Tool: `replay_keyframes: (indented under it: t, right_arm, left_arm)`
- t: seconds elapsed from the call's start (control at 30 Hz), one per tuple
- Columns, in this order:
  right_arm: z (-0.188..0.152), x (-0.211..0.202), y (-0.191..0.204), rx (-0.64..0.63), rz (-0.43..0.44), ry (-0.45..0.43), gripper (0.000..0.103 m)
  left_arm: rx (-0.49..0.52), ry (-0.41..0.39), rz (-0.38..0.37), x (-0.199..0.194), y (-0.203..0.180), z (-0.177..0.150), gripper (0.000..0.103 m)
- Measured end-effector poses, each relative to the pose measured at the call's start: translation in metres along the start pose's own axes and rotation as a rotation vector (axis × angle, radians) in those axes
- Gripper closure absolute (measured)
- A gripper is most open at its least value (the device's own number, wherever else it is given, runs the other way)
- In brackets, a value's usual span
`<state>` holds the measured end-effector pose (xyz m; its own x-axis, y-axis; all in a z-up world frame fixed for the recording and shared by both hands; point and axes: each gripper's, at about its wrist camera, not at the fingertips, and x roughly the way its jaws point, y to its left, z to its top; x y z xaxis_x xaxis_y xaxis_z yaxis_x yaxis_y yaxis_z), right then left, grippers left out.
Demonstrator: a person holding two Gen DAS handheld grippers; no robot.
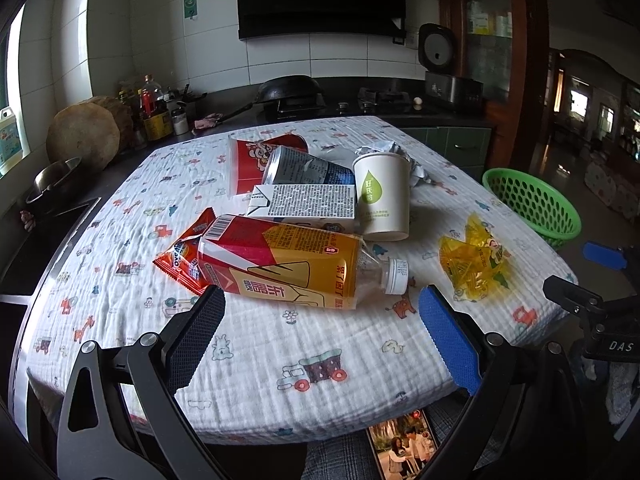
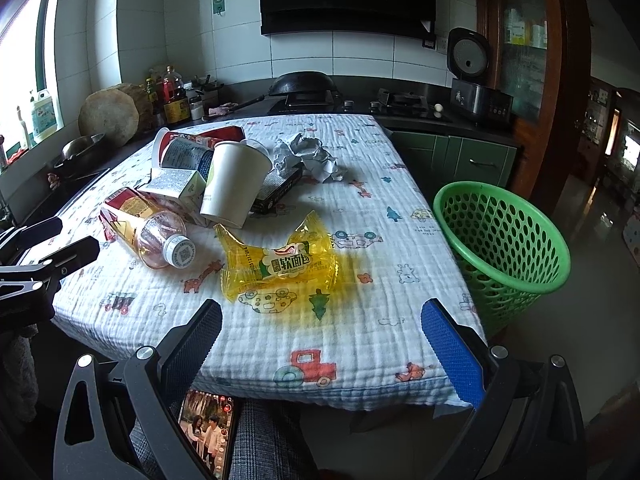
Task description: Collect trash
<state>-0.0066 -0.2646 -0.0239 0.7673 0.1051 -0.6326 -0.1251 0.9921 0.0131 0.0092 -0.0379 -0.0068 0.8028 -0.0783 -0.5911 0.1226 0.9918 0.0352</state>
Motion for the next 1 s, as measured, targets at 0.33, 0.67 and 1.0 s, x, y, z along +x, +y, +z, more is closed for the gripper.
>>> replay_keyframes:
  t: [0.33, 0.67, 1.0]
  right_arm:
    - [0.0003, 0.0018, -0.0018, 0.006, -0.01, 0.003, 0.006]
    - [0.0005, 0.0004, -0.0018, 0.004, -0.012, -0.006, 0.006]
    - [0.0011, 0.0044, 0.0001, -0.001, -0.01, 0.008, 0.006]
  left_arm:
    - [0.008, 0.004, -0.008, 0.0051, -0.0039, 0.001, 0.007]
    - [0.008, 0.0, -0.005, 0.0041, -0.0052, 0.0018, 0.007]
    - [0.007, 0.002, -0.004, 0.005, -0.0035, 0.0022, 0.007]
